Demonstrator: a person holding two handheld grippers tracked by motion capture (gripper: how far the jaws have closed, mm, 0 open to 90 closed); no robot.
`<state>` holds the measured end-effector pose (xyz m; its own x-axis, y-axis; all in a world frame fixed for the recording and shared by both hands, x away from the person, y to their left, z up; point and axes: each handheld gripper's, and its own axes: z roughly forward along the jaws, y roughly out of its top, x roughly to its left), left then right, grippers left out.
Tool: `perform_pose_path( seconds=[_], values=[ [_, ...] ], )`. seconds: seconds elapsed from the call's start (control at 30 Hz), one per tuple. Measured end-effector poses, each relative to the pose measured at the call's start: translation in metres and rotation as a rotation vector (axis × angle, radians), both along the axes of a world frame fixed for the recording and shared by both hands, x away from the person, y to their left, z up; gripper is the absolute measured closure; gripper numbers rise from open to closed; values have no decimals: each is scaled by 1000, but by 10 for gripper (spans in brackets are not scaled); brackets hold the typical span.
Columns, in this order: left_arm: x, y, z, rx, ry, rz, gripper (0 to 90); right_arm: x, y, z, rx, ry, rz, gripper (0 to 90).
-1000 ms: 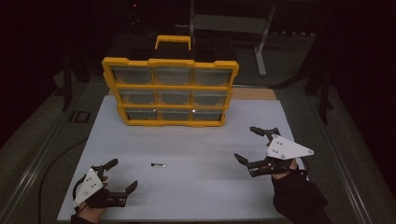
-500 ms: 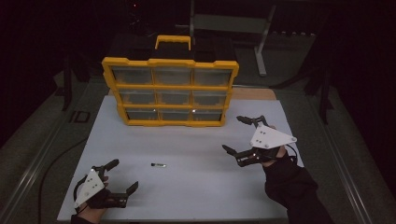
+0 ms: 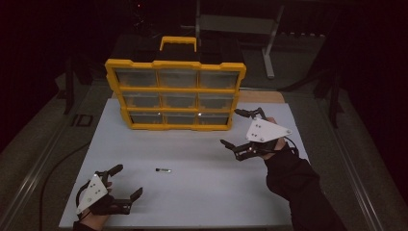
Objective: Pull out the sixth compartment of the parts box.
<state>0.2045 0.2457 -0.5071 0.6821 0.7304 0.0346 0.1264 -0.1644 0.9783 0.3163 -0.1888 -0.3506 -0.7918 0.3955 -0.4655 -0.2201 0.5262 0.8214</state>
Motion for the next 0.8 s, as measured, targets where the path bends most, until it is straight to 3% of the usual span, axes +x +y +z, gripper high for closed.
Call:
perform_pose_path(
  seconds=[0.43, 0.7, 0.8],
  values=[
    [0, 0, 0, 1, 2, 1, 0, 23, 21, 2, -59, -68, 31, 88],
    [0, 0, -1, 4, 4, 2, 0, 41, 33, 1, -89, -61, 17, 93],
    [0, 0, -1, 7, 3, 1, 1, 50, 38, 3, -104, -9, -3, 93]
  ],
)
